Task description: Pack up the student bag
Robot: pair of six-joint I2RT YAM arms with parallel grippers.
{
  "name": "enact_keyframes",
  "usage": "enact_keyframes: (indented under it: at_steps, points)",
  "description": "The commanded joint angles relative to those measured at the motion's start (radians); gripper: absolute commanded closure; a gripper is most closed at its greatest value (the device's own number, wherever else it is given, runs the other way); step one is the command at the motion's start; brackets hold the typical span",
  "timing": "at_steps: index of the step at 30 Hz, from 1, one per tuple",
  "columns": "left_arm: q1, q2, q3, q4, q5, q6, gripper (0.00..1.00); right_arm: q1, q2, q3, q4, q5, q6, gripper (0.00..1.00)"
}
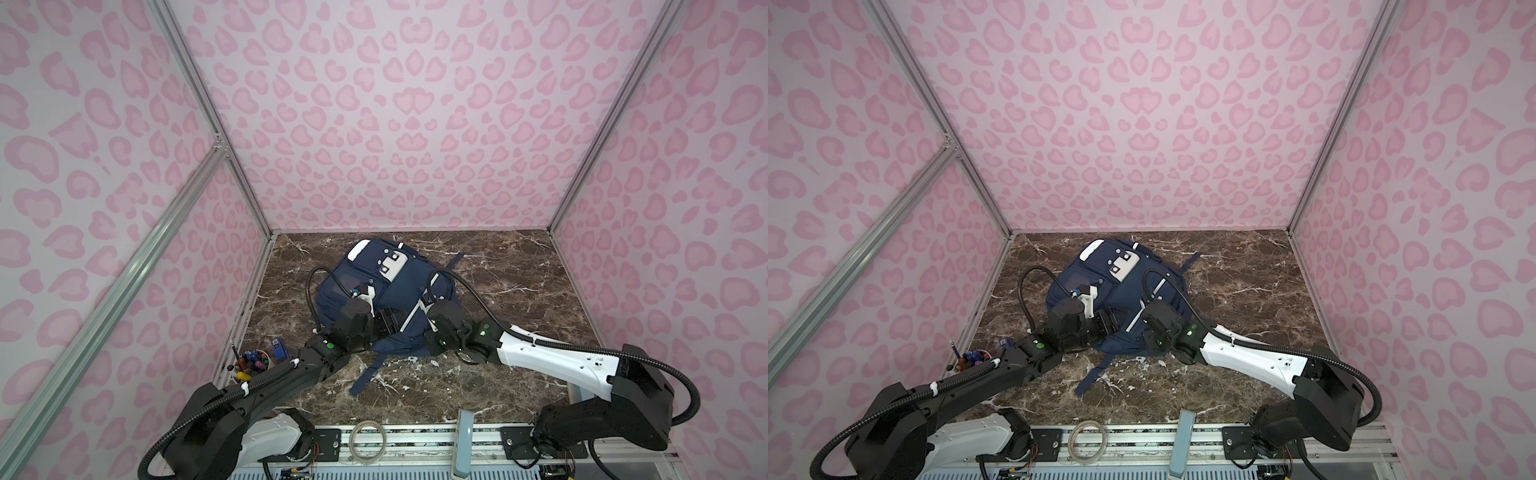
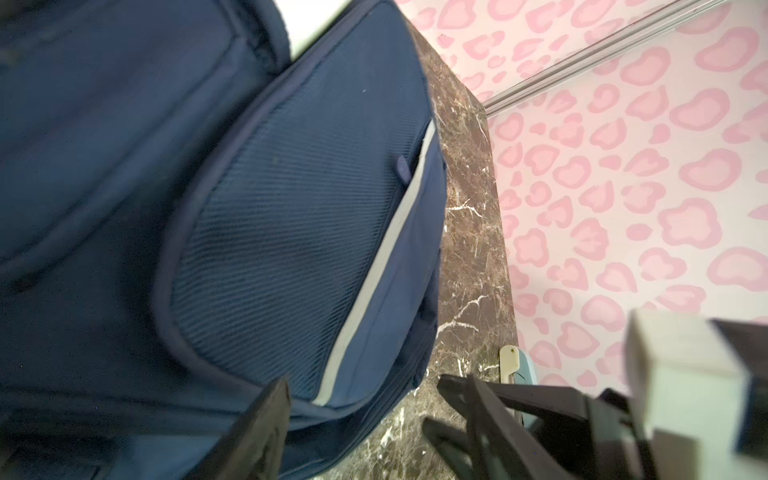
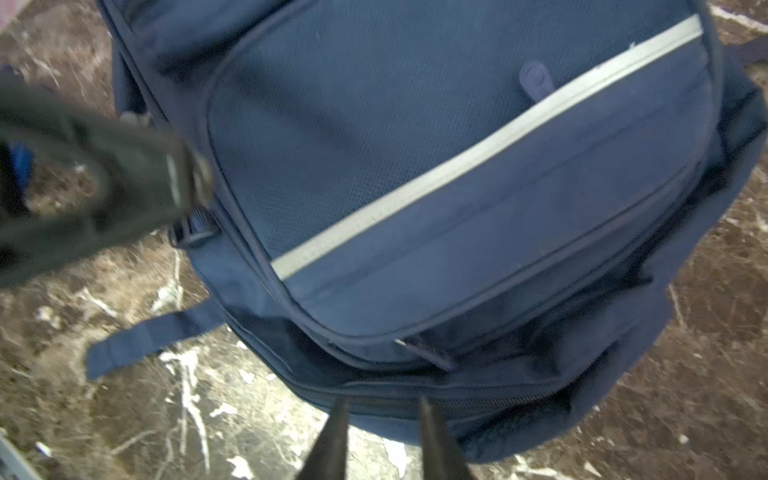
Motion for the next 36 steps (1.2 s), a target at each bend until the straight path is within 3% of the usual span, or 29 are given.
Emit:
enact_keyframes:
  at_steps: [1,5,13,19,21,28,33,36]
  points:
    - [-0.001,0.037,0.02,0.032,-0.047,0.011,0.36,-0.017,0.011,-0.045,0.077,0.02,-0.159,0.4]
    - [-0.003,0.059,-0.015,0.082,-0.032,-0.016,0.41,-0.032,0.049,-0.031,0.129,0.009,-0.203,0.43]
    - [-0.003,0.062,-0.029,0.067,-0.054,-0.014,0.44,-0.06,0.214,0.029,0.166,-0.047,-0.269,0.59]
    - [-0.004,0.075,-0.042,0.08,-0.053,-0.019,0.45,-0.066,0.235,0.027,0.222,-0.078,-0.29,0.9]
    - [-0.007,0.07,-0.055,0.094,-0.055,-0.029,0.45,-0.059,0.219,0.027,0.22,-0.098,-0.299,0.95]
    - [-0.051,0.021,-0.086,0.133,-0.091,-0.059,0.27,-0.038,0.138,0.043,0.176,-0.113,-0.299,1.0]
    - [-0.069,0.047,-0.094,0.156,-0.085,-0.103,0.26,-0.038,0.124,0.047,0.153,-0.136,-0.291,1.0]
    - [-0.117,-0.017,-0.149,0.192,-0.152,-0.149,0.27,-0.039,0.091,0.032,0.172,-0.153,-0.261,1.0]
